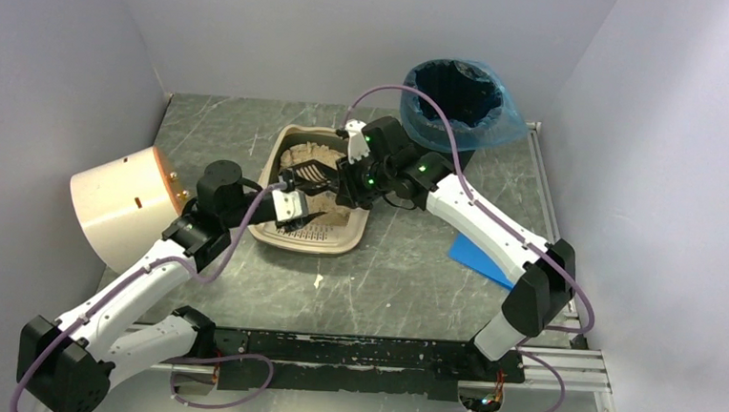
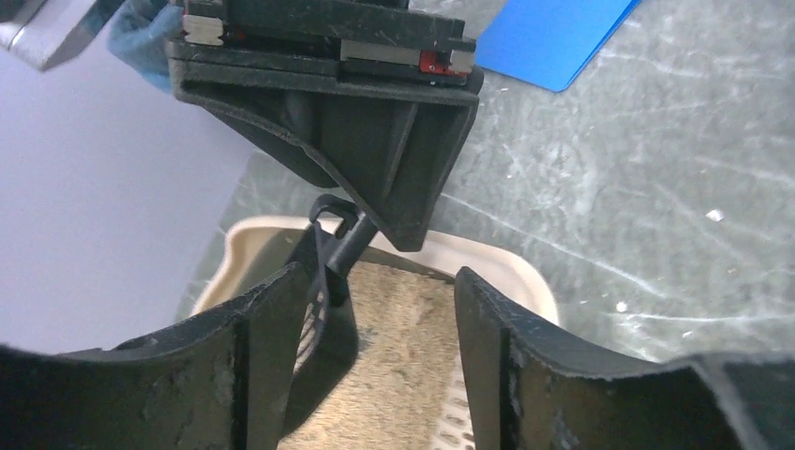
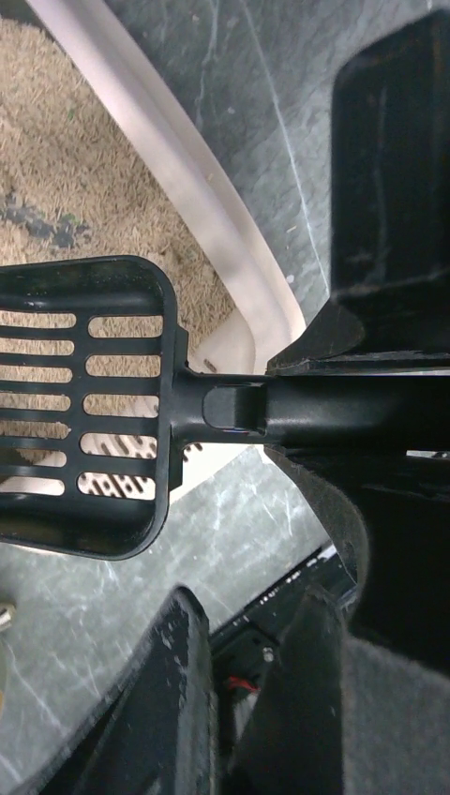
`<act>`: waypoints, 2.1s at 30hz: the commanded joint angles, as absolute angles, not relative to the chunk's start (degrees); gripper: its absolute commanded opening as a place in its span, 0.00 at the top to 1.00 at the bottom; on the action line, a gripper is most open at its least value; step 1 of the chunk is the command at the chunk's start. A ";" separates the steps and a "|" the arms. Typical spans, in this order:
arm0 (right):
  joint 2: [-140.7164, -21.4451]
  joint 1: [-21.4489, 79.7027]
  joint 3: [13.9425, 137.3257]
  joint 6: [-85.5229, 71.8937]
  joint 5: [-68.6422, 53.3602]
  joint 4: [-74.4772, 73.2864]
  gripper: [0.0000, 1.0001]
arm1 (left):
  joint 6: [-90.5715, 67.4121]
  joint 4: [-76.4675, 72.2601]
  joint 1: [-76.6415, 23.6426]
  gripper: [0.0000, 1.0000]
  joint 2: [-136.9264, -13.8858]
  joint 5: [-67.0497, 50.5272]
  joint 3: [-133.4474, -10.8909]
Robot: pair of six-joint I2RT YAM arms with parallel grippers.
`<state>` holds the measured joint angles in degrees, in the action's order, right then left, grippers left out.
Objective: Clean the litter box
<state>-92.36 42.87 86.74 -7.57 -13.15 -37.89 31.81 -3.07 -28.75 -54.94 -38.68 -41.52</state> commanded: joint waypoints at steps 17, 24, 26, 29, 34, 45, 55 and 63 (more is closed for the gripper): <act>-83.77 43.99 81.96 -4.24 -18.81 -34.11 0.89 | 51.38 -0.59 -33.87 0.41 -61.18 -24.87 -44.34; -81.51 44.06 80.09 -6.42 -14.84 -30.41 0.77 | 51.23 -2.92 -34.71 0.84 -61.14 -23.82 -43.53; -79.84 44.06 78.41 -7.15 -13.35 -27.83 0.76 | 50.98 -3.74 -34.72 0.89 -61.08 -23.35 -43.01; -77.63 44.08 76.32 -7.47 -12.93 -24.63 0.70 | 51.00 -3.83 -34.72 0.93 -61.57 -23.24 -42.94; -77.01 44.05 75.59 -6.76 -12.91 -24.61 0.56 | 51.01 -4.24 -34.72 0.94 -62.23 -22.80 -42.75; -76.30 44.18 73.80 -1.46 -13.79 -26.97 0.55 | 49.52 -4.93 -34.72 0.95 -62.58 -24.91 -42.93; -76.86 44.12 73.11 0.80 -12.85 -24.63 0.75 | 49.95 -4.99 -34.72 0.95 -62.60 -26.43 -42.15; -73.10 44.17 69.90 0.09 -10.68 -21.85 1.00 | 41.14 -5.95 -34.72 0.48 -62.25 -19.86 -42.64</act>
<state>-75.55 44.05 70.61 0.25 -13.91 -24.36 48.93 -3.31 -34.79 -62.67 -23.92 -41.80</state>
